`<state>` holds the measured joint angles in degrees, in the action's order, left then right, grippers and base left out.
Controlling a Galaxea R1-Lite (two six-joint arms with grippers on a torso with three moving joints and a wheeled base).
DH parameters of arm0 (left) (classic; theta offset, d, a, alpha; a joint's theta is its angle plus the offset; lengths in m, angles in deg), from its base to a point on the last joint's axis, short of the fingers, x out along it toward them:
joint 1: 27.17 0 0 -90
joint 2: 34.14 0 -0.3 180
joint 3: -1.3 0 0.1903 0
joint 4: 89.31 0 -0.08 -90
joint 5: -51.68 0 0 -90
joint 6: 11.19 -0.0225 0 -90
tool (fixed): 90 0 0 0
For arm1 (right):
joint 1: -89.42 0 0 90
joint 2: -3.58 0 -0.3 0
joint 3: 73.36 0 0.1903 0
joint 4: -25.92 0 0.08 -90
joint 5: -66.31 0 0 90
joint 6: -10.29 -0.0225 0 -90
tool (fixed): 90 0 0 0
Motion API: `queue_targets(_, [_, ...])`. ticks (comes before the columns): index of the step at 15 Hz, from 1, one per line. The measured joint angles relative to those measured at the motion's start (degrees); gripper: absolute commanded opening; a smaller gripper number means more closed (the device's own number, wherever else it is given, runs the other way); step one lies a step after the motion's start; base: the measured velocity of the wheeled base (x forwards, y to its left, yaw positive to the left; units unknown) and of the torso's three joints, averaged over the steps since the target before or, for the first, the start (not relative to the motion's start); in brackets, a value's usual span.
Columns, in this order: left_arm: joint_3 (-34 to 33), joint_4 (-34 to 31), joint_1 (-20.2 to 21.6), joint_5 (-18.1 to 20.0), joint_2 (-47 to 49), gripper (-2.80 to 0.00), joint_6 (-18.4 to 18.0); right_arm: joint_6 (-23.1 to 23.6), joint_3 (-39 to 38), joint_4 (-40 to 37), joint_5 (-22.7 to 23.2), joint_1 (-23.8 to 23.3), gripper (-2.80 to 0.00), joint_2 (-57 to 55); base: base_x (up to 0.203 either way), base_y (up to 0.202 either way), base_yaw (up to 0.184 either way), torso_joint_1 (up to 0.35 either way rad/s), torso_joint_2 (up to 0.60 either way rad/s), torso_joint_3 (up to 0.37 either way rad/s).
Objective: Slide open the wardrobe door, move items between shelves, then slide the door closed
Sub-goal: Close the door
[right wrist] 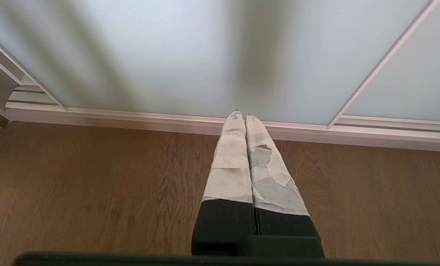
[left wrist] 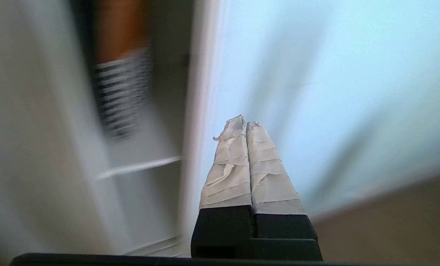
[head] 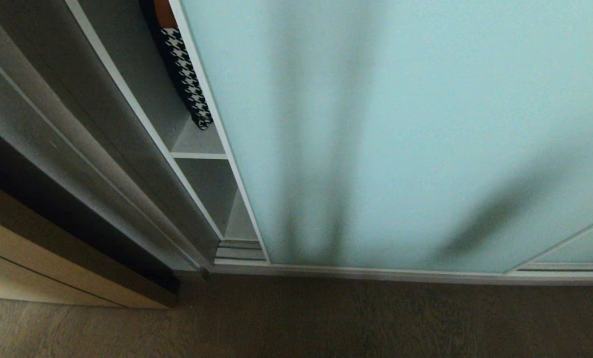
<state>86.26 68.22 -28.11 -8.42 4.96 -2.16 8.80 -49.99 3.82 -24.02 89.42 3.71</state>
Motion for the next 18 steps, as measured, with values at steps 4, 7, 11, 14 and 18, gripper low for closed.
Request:
queue_targets(4, [11.2, 2.8, -0.2, 16.9, 10.7, -2.80, 9.3, 0.0, 0.0, 0.0, 0.0, 0.0, -2.80, 0.0, 0.000, 0.000, 0.000, 0.000, 0.00, 0.000])
queue_targets(7, [18.1, 7.6, -0.9, 20.7, 16.3, -2.80, 18.3, 0.0, 0.0, 0.0, 0.0, 0.0, -2.80, 0.0, 0.000, 0.000, 0.000, 0.000, 0.00, 0.000])
queue_targets(11, [24.5, 11.5, -3.0, 23.4, 22.8, -2.80, 29.1, 0.0, 0.0, 0.0, 0.0, 0.0, -2.80, 0.0, 0.000, 0.000, 0.000, 0.000, 0.00, 0.000])
queue_targets(14, [26.6, 11.4, -3.2, 21.7, 28.5, -2.80, 29.6, 0.0, 0.0, 0.0, 0.0, 0.0, -2.80, 0.0, 0.000, 0.000, 0.000, 0.000, 0.00, 0.000])
queue_targets(18, [27.3, 11.4, -3.4, 15.2, 34.1, -2.80, 29.3, 0.0, 0.0, 0.0, 0.0, 0.0, -2.80, 0.0, 0.000, 0.000, 0.000, 0.000, 0.00, 0.000])
